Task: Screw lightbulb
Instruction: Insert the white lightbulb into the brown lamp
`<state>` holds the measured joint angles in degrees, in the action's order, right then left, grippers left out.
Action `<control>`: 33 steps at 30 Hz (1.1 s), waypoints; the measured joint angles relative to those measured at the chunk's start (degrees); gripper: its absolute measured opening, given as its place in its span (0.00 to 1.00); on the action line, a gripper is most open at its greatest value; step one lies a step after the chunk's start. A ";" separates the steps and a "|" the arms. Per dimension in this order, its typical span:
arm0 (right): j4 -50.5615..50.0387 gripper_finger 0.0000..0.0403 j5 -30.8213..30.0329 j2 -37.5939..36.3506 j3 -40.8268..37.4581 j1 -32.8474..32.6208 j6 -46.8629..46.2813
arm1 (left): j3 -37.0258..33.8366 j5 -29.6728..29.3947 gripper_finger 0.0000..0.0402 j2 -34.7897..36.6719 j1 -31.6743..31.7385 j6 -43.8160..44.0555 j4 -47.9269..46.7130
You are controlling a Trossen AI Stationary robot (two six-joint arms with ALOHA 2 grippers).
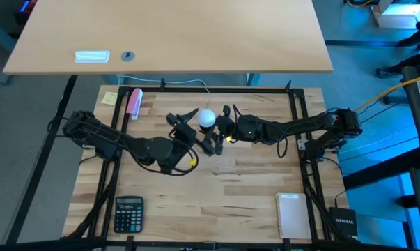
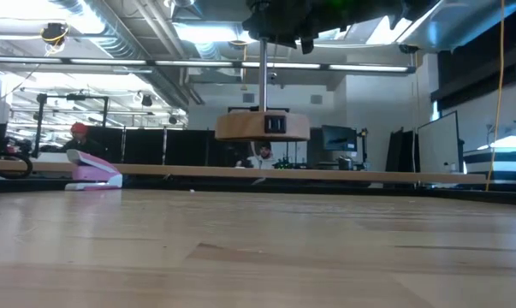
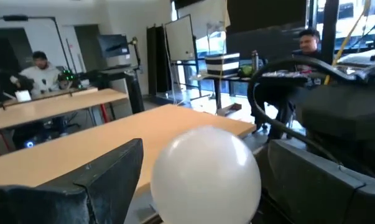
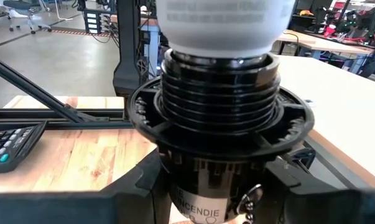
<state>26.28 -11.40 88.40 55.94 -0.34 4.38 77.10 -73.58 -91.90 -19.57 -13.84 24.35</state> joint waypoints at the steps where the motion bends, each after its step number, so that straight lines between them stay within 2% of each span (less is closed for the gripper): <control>1: -0.07 0.37 0.02 0.00 0.00 0.00 0.00 | -0.02 0.00 0.83 -0.04 0.23 1.19 -1.32; 6: -0.93 0.37 0.07 0.00 -0.02 0.00 0.02 | -0.02 0.00 0.83 -0.04 1.35 7.48 -7.61; 11: -0.87 0.37 0.52 0.00 -0.02 0.00 0.19 | -0.02 0.66 0.83 -0.02 2.06 9.17 -9.61; 13: -0.97 0.37 0.52 0.00 -0.02 0.00 0.37 | -0.02 0.81 0.78 -0.02 1.97 8.97 -9.87; 18: -1.05 0.37 0.55 0.00 -0.02 0.00 0.44 | -0.02 0.87 0.60 0.00 1.26 7.22 -9.83; 22: -0.85 0.37 1.02 0.02 -0.02 -0.10 0.43 | -0.02 0.98 0.60 0.00 0.33 5.57 -9.87; 27: -1.09 0.37 4.53 -0.28 -0.02 -0.93 0.29 | -0.02 1.68 0.60 0.05 -0.97 4.37 -9.93; 33: -1.44 0.37 13.01 -2.02 -0.07 -2.69 -0.78 | -0.02 5.74 0.60 2.12 -3.12 7.21 -10.79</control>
<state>24.84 1.61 86.38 55.88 -3.03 3.60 77.08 -67.85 -89.77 -22.70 -6.62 13.56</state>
